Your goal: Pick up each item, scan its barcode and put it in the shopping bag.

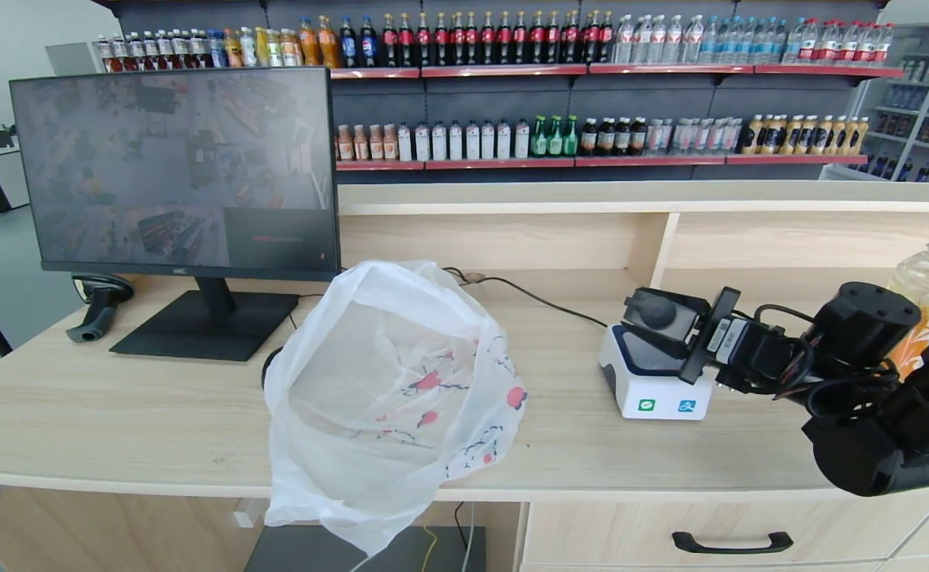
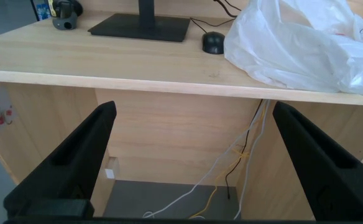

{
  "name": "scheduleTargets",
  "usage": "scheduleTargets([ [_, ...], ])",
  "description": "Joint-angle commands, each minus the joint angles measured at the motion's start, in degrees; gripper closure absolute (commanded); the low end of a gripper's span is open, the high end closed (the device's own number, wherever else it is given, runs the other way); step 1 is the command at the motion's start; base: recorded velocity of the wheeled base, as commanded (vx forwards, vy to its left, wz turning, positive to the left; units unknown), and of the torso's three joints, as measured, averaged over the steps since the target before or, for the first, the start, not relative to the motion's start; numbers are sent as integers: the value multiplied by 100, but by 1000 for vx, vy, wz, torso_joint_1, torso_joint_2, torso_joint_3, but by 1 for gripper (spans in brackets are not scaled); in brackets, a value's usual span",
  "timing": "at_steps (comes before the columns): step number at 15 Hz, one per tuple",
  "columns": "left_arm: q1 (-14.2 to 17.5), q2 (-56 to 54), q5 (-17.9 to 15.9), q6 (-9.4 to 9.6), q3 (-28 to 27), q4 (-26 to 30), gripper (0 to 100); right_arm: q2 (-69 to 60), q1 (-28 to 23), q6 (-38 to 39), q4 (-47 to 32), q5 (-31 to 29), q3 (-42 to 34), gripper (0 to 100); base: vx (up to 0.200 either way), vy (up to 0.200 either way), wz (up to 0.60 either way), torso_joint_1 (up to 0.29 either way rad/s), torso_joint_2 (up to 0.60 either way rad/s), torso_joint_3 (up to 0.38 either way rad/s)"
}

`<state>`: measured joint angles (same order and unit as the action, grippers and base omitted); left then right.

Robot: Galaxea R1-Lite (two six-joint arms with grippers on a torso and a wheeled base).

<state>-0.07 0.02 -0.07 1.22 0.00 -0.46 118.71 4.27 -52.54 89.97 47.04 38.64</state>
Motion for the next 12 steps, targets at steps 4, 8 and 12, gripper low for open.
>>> scheduleTargets([
  [4,7,-2,-1,1,0,-6,0,47,-277,-37,3,68,-111,100,0,0,0,0,0,0],
  [8,7,-2,-1,-8,0,2,0,38,-216,-72,3,68,-173,100,0,0,0,0,0,0],
  [12,7,-2,-1,-34,0,2,0,-15,-110,-63,3,68,-182,100,0,0,0,0,0,0],
])
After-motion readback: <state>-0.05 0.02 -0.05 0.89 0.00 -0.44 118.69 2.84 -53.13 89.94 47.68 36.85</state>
